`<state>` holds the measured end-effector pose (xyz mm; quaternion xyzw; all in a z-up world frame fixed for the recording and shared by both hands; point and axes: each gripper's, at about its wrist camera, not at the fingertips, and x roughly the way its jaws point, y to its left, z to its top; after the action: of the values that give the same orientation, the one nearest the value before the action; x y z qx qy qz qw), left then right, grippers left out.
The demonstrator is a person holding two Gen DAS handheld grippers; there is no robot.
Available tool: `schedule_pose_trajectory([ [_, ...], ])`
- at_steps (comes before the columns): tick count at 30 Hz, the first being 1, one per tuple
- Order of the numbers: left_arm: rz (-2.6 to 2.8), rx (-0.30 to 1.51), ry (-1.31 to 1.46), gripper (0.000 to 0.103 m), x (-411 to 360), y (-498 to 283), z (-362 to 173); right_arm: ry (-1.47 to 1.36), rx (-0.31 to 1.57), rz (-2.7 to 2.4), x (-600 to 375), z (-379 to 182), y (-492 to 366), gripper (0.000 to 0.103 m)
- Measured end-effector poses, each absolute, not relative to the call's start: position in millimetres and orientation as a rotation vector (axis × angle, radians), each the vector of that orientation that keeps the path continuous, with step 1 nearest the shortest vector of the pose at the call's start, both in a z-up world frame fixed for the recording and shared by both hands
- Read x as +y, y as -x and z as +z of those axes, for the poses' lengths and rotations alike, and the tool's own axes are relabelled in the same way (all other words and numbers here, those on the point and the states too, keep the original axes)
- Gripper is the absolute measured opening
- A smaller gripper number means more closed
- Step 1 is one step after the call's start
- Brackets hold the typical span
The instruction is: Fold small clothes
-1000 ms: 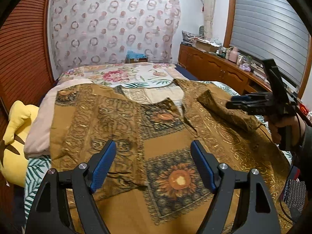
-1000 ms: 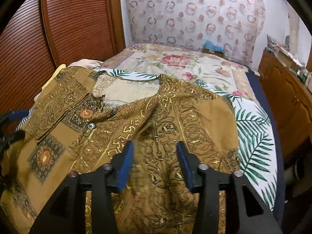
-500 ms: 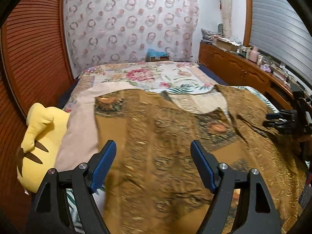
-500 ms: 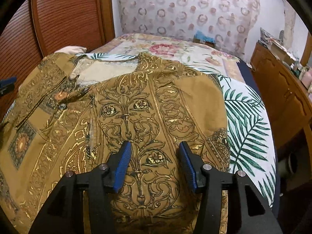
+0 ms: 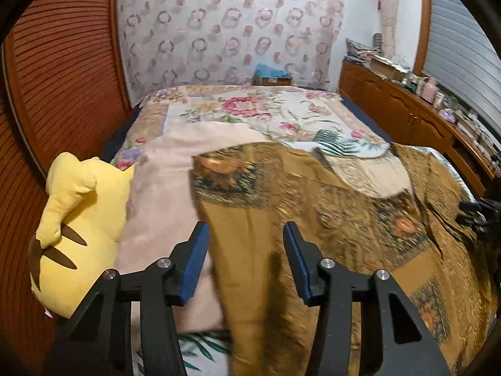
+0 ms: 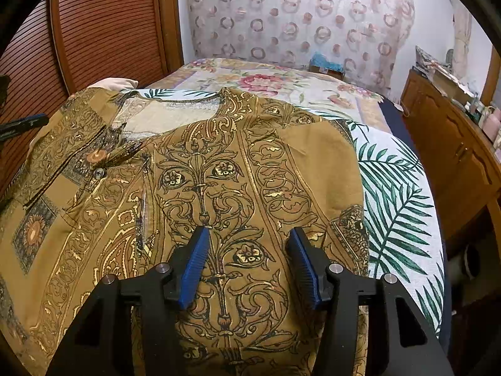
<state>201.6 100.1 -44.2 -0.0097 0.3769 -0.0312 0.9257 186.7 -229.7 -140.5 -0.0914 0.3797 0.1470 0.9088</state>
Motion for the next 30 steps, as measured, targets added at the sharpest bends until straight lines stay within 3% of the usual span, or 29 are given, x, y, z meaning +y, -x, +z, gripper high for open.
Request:
schedule_pose_trajectory([
  [3, -0.053, 0.781, 0.029, 0.05, 106.5, -211.5, -44.9, 0.19, 0.784, 0.305, -229.5, -140.6, -187.0, 0.057],
  [6, -0.061, 0.804, 0.042, 0.032, 111.5, -220.9, -48.3, 0.192, 0.785, 0.309, -228.8, -140.9, -186.9, 0.058],
  [26, -0.084, 0.879, 0.081, 0.028, 120.9, -244.7, -62.7, 0.207, 0.76, 0.241, -244.9, -129.7, -199.4, 0.06],
  [28, -0.095, 0.879, 0.066, 0.013, 116.6, -243.0, -61.8, 0.171, 0.771, 0.222, -258.4, -128.0, -211.5, 0.06],
  [30, -0.106, 0.871, 0.059, 0.005, 114.0, -240.7, -58.4, 0.161, 0.79, 0.196, -269.7, -127.9, -224.9, 0.06],
])
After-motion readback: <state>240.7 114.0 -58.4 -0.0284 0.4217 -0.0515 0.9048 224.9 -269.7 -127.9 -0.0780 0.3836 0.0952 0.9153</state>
